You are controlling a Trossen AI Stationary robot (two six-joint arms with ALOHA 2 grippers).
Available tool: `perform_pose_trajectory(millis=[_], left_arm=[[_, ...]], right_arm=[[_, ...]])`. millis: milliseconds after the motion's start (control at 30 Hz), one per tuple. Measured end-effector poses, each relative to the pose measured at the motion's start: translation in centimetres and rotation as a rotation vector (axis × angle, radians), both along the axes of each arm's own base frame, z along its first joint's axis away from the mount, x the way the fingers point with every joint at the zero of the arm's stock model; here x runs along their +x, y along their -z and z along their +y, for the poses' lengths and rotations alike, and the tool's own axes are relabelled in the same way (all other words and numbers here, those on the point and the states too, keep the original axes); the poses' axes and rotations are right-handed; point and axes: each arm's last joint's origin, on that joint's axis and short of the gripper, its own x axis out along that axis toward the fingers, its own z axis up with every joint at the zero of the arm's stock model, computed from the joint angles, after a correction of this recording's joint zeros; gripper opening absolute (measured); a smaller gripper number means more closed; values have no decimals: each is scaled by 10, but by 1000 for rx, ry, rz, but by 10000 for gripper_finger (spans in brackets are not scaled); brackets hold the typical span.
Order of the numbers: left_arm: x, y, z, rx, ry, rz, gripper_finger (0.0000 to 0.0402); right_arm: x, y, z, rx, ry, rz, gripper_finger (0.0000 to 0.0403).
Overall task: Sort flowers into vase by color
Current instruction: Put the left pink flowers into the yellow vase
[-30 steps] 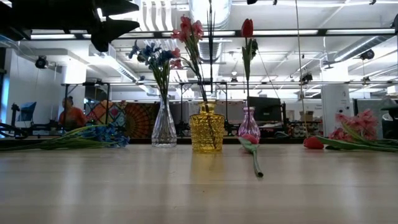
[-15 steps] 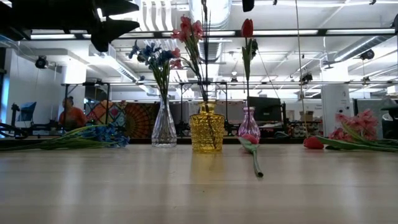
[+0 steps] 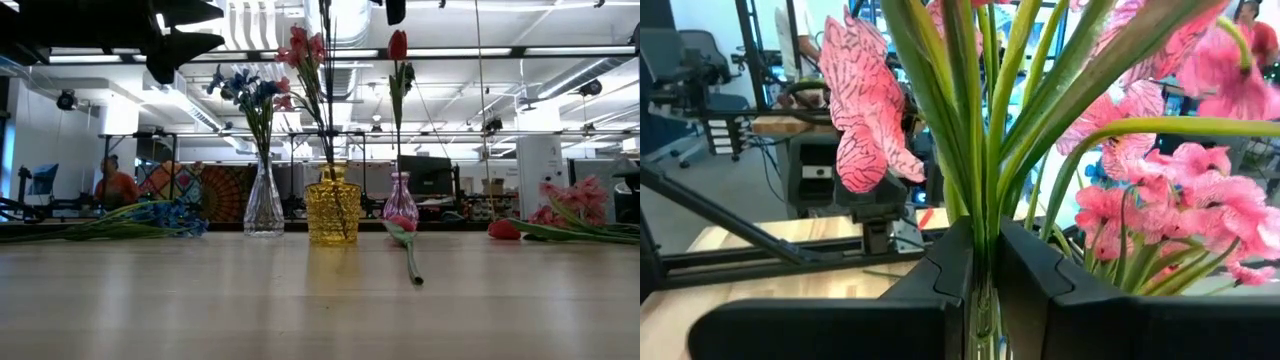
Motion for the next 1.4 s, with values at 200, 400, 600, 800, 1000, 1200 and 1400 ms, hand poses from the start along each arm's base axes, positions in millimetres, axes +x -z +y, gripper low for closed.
perform_pose_trajectory(millis=[200, 400, 600, 800, 1000, 1200, 1400], left_arm=[[0, 0, 0, 0, 0, -2, 215], [0, 0, 0, 0, 0, -1, 215], [0, 0, 0, 0, 0, -2, 215], [0, 0, 0, 0, 0, -2, 215], [0, 0, 0, 0, 0, -1, 215], [0, 0, 0, 0, 0, -2, 215], [0, 0, 0, 0, 0, -1, 215]], right_arm=[[-1, 7, -1, 0, 20, 17, 31], [-1, 12, -1, 1, 26, 10, 31], [-1, 13, -1, 2, 26, 12, 31], [-1, 15, -1, 3, 26, 19, 31], [-2, 20, -1, 18, 26, 30, 31], [-3, 27, -1, 17, 26, 47, 31], [-4, 35, -1, 17, 26, 53, 31]])
